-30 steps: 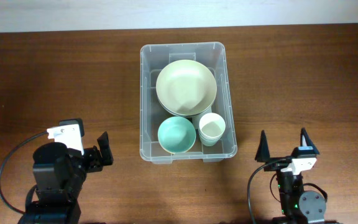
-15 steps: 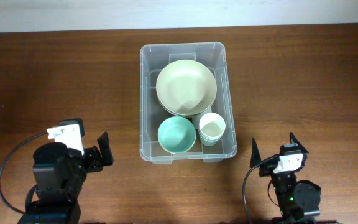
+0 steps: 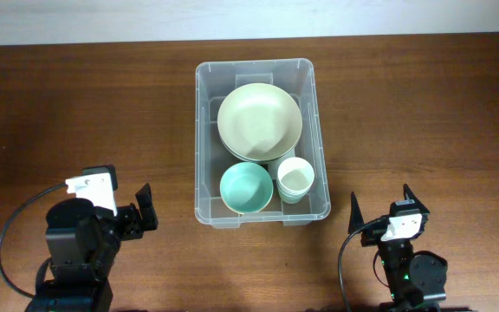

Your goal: Pack container

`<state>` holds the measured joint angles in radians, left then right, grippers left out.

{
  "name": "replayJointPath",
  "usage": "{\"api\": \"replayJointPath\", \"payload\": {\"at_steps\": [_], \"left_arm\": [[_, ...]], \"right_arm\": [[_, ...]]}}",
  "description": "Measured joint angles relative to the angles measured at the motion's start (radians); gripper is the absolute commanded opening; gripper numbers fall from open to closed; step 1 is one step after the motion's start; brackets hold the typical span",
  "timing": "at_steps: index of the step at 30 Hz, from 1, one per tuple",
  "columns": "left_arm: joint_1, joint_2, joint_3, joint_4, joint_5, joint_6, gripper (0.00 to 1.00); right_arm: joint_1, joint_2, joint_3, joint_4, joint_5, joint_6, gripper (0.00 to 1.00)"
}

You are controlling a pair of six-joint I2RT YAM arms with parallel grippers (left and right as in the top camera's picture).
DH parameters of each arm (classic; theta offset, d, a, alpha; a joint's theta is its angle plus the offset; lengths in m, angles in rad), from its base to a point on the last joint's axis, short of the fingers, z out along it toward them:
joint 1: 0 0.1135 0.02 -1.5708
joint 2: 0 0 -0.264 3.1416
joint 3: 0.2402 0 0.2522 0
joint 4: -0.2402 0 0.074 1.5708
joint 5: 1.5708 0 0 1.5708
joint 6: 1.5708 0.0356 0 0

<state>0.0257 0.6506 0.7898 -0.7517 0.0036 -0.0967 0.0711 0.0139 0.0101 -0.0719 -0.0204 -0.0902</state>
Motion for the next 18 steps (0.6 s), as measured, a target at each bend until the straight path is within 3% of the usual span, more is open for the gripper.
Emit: {"api": "replayJointPath", "payload": {"at_steps": [10,14,18], "left_arm": [[0.000,-0.119,-0.029,-0.043,-0.019,0.008,1.00],[0.000,-0.282,-0.195,0.052,-0.022,0.024,1.00],[0.000,-0.508,-0.481,0.280,-0.007,0.027,1.00]], "right_arm": [[0.000,0.000,0.000,0.000,-0.001,0.000,0.99],[0.000,0.000,0.000,0.000,-0.001,0.000,0.99],[0.000,0.000,0.000,0.000,-0.001,0.000,0.99]]}}
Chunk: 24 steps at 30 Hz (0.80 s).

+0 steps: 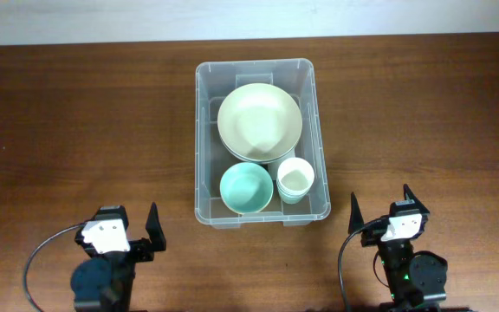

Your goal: Pack container

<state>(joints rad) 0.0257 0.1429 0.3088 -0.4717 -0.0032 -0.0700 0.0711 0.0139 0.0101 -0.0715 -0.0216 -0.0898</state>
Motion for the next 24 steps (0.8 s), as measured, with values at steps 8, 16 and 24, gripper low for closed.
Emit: {"api": "replayJointPath", "payload": {"at_steps": [8,16,24], "left_arm": [[0.000,-0.127,-0.224,0.373,0.005,0.071,1.00],[-0.012,-0.129,-0.290,0.459,0.012,0.252,1.00],[-0.012,-0.130,-0.296,0.397,0.031,0.264,1.00]], "right_arm": [[0.000,0.000,0.000,0.000,0.000,-0.001,0.99],[0.000,0.000,0.000,0.000,0.000,0.000,0.99],[0.000,0.000,0.000,0.000,-0.003,0.000,0.99]]}}
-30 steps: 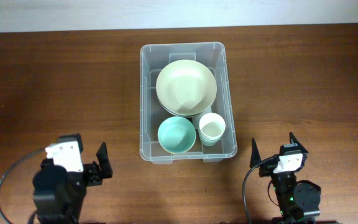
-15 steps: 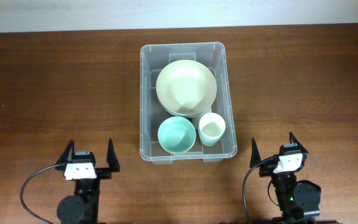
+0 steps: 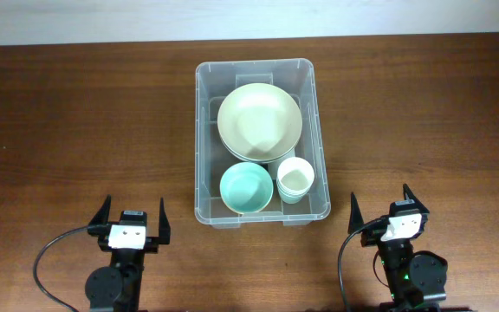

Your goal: Pack container

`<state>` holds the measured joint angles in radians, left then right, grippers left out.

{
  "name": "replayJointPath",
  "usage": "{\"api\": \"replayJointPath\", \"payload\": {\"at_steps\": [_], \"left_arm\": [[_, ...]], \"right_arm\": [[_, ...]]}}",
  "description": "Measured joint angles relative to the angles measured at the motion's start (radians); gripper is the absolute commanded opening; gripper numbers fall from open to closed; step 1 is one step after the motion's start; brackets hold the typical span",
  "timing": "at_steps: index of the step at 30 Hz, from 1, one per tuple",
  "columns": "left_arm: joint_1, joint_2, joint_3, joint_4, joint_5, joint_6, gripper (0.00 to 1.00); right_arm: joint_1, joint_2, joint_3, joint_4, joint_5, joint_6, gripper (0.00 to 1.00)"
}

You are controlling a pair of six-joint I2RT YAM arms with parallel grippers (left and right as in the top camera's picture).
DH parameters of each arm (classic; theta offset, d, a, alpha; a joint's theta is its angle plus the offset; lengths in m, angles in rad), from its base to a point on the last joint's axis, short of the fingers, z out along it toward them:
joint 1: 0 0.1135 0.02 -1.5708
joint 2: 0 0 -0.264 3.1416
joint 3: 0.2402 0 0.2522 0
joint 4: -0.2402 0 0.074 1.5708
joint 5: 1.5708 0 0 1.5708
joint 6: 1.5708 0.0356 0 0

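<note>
A clear plastic container (image 3: pixel 204 130) stands at the table's middle. Inside it lie a large pale green bowl (image 3: pixel 259 122) at the far end, a teal bowl (image 3: pixel 247 188) at the near left and a stack of pale cups (image 3: pixel 295 178) at the near right. My left gripper (image 3: pixel 133 213) stands open near the front edge, left of the container, with nothing between its fingers. On the other side my right gripper (image 3: pixel 380 201) is open too, holding nothing, just right of the container's near corner.
The brown wooden table (image 3: pixel 76 113) spreads around the container. A pale wall strip runs along the far edge. Black cables loop beside both arm bases at the front edge.
My left arm has folded in further: its gripper now points straight away from the front edge, a little right of where it was. The right arm and the container's contents are unchanged.
First my left arm was extended at the front left with its gripper turned toward the container. Then it had drawn back to its base, gripper angled. Now it sits squared at the front edge, open. The right arm and the container stayed still throughout.
</note>
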<state>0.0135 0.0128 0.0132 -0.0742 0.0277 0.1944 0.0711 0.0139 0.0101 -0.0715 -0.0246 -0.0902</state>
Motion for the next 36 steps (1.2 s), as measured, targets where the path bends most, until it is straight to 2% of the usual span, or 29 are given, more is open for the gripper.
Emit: {"api": "replayJointPath", "payload": {"at_steps": [7,16,36], "left_arm": [[0.000,0.000,0.000,0.011,0.003,-0.013,1.00],[0.000,0.000,0.000,-0.002,-0.018,-0.105,1.00],[0.000,0.000,0.000,-0.002,-0.007,-0.086,1.00]], "right_arm": [[0.000,0.000,0.000,0.000,0.000,0.000,0.99],[0.000,0.000,0.000,0.000,0.000,0.000,0.99],[0.000,0.000,0.000,0.000,0.000,0.000,0.99]]}}
